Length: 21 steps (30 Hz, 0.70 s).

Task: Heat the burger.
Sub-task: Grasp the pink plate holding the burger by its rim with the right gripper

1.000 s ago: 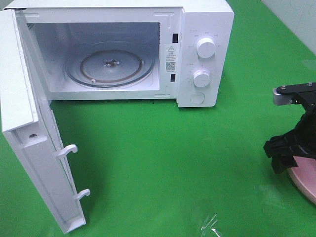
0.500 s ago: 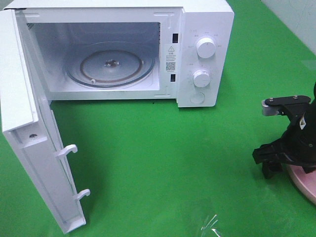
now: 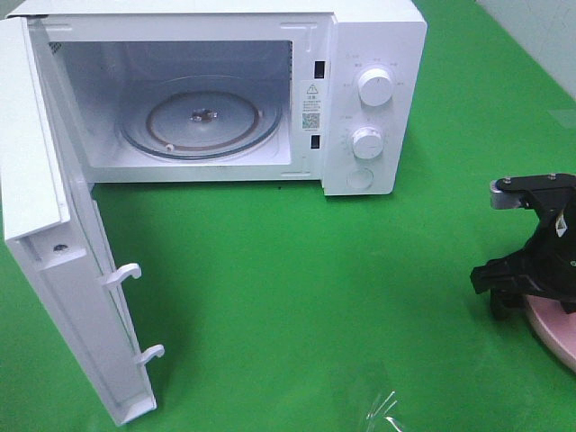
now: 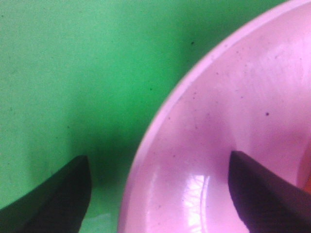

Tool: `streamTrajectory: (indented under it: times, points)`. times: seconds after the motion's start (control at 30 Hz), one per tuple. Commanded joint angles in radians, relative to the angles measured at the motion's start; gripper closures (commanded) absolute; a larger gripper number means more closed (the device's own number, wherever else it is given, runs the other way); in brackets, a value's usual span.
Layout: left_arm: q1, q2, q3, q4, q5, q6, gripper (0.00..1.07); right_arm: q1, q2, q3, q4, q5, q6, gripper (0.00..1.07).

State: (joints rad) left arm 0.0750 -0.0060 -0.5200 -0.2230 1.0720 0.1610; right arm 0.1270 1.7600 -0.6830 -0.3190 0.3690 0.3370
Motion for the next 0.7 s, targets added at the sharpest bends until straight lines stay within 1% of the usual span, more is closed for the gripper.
streamTrajectory:
  times: [0.03,0.37,0.43,0.47,0.5,0.53,0.57,0.6,0.63,0.67,0.7]
  points:
    - [-0.003,-0.015,0.002,-0.003,0.002,-0.002,0.09,-0.007,0.008,-0.005,-0.010,0.001,0.005,0.32]
    - [-0.003,-0.015,0.002,-0.003,0.002,-0.002,0.09,-0.007,0.052,-0.005,-0.009,0.002,-0.010,0.32]
    - [-0.003,-0.015,0.002,-0.003,0.002,-0.002,0.09,-0.007,0.052,-0.005,-0.008,-0.007,0.001,0.33]
    - [-0.003,-0.015,0.002,-0.003,0.002,-0.002,0.09,-0.007,0.052,-0.005,-0.008,-0.010,0.005,0.36]
    - [-0.003,-0.015,0.002,-0.003,0.002,-0.002,0.09,-0.007,0.052,-0.005,-0.008,-0.010,0.005,0.36]
    - [-0.003,-0.015,0.002,-0.003,0.002,-0.002,0.09,-0.007,0.052,-0.005,-0.009,-0.005,0.005,0.42]
    - [-0.003,-0.015,0.002,-0.003,0.002,-0.002,0.09,-0.007,0.052,-0.005,-0.009,0.002,0.005,0.51]
    - [-0.003,-0.015,0.002,-0.003,0.002,-0.002,0.09,-0.007,0.052,-0.005,-0.009,0.002,0.005,0.51]
    - [-0.003,-0.015,0.002,-0.003,0.002,-0.002,0.09,-0.007,0.052,-0.005,-0.009,0.009,0.005,0.65]
    - [-0.003,-0.015,0.002,-0.003,0.002,-0.002,0.09,-0.007,0.052,-0.005,-0.009,0.009,0.005,0.65]
    - [-0.003,-0.015,0.002,-0.003,0.002,-0.002,0.09,-0.007,0.052,-0.005,-0.010,0.011,0.005,0.71]
